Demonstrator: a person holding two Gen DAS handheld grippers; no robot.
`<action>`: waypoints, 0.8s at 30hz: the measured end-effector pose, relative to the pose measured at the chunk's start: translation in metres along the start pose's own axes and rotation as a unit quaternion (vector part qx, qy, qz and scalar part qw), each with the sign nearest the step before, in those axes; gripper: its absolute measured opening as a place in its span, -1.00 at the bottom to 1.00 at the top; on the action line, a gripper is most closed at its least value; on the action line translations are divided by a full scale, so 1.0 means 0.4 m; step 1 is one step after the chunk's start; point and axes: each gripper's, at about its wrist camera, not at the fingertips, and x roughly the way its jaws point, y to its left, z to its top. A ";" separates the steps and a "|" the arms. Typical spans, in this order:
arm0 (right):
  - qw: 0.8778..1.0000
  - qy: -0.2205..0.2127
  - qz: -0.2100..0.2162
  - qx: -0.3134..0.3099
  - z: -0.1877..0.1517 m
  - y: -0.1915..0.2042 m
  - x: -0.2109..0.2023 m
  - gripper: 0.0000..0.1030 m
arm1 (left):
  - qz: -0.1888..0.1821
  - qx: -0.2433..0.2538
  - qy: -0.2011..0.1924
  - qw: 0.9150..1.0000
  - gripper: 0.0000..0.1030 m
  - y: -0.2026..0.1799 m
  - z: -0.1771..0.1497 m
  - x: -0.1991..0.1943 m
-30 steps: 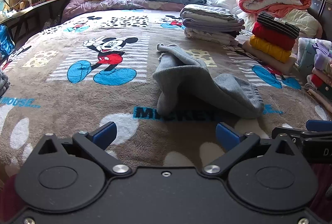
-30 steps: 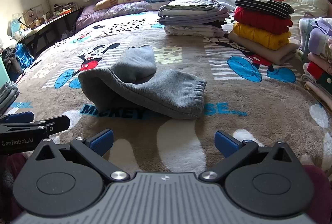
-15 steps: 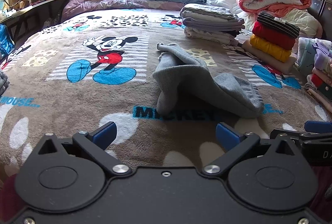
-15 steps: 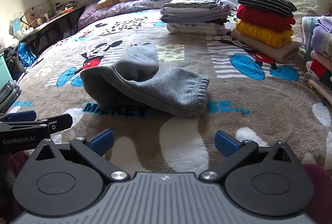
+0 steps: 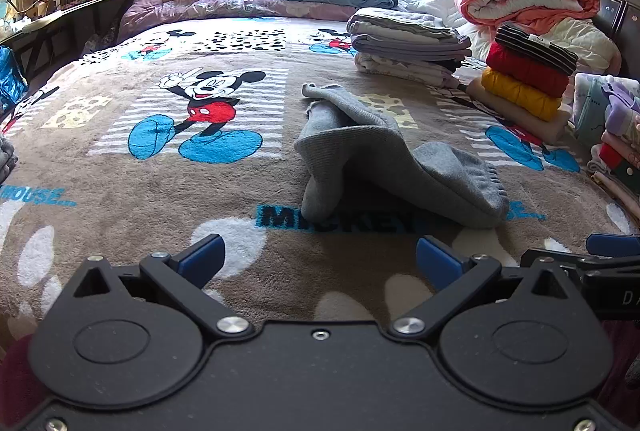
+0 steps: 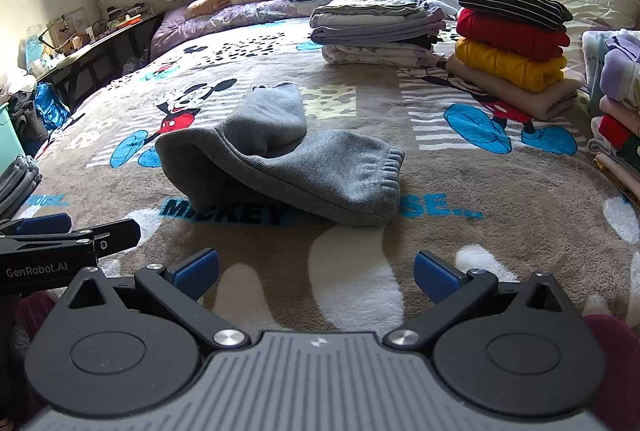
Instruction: Fold clothes
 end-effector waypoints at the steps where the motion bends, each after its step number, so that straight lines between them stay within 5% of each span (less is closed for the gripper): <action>1: 1.000 0.000 0.000 0.000 0.000 0.000 0.000 1.00 | 0.000 0.000 0.000 1.000 1.00 0.000 0.000 0.000; 18: 0.997 -0.036 0.055 0.047 0.002 -0.056 0.016 1.00 | -0.008 0.006 0.006 1.000 1.00 0.001 0.003 0.036; 24: 0.993 -0.049 0.079 0.078 0.004 -0.107 0.070 1.00 | -0.041 -0.027 0.002 0.999 1.00 0.034 0.033 0.068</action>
